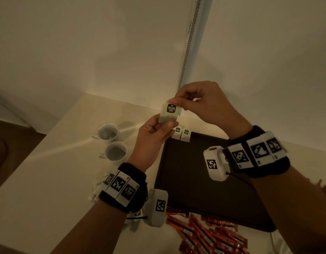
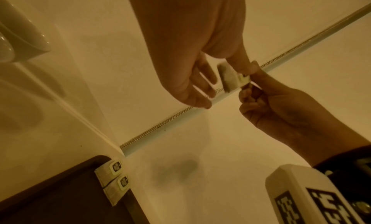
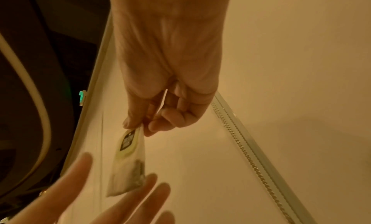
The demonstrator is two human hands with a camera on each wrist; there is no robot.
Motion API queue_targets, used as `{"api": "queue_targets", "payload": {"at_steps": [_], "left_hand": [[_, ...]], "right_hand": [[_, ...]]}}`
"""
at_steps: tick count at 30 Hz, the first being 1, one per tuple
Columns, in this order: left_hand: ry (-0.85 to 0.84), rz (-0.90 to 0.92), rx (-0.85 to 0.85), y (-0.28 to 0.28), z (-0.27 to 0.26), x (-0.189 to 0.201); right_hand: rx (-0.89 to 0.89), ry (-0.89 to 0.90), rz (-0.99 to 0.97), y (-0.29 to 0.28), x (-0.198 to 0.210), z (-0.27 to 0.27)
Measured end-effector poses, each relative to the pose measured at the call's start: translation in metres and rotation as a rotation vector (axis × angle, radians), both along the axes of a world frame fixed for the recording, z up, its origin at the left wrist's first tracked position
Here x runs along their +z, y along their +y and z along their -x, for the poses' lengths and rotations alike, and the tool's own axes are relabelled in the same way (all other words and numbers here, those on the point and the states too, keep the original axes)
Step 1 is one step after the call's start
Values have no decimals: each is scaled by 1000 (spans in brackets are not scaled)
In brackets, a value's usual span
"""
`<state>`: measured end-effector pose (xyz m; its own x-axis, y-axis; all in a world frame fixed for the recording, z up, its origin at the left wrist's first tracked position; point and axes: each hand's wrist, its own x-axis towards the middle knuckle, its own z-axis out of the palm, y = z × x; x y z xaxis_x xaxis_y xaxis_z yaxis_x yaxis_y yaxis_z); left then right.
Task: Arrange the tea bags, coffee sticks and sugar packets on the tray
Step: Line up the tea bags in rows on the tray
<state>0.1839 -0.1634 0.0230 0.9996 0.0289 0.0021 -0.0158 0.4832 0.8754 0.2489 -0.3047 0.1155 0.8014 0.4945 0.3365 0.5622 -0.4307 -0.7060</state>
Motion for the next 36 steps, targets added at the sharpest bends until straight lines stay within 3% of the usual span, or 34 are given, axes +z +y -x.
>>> {"api": "queue_targets", "payload": {"at_steps": [4, 8, 13, 17, 26, 36], "left_hand": [[66, -193, -8, 20, 11, -10], [128, -445, -5, 56, 39, -33], [312, -484, 61, 96, 84, -64], [468, -486, 120, 124, 121, -88], [803, -493, 204, 166, 179, -121], [916, -525, 237, 173, 202, -126]], "right_hand": [[-82, 201, -68, -22, -22, -12], [-189, 333, 95, -52, -74, -32], [-336, 521, 302, -83, -157, -55], [-367, 580, 393, -95, -198, -67], [-545, 504, 378, -95, -226, -101], [-579, 473, 411, -85, -233, -110]]}}
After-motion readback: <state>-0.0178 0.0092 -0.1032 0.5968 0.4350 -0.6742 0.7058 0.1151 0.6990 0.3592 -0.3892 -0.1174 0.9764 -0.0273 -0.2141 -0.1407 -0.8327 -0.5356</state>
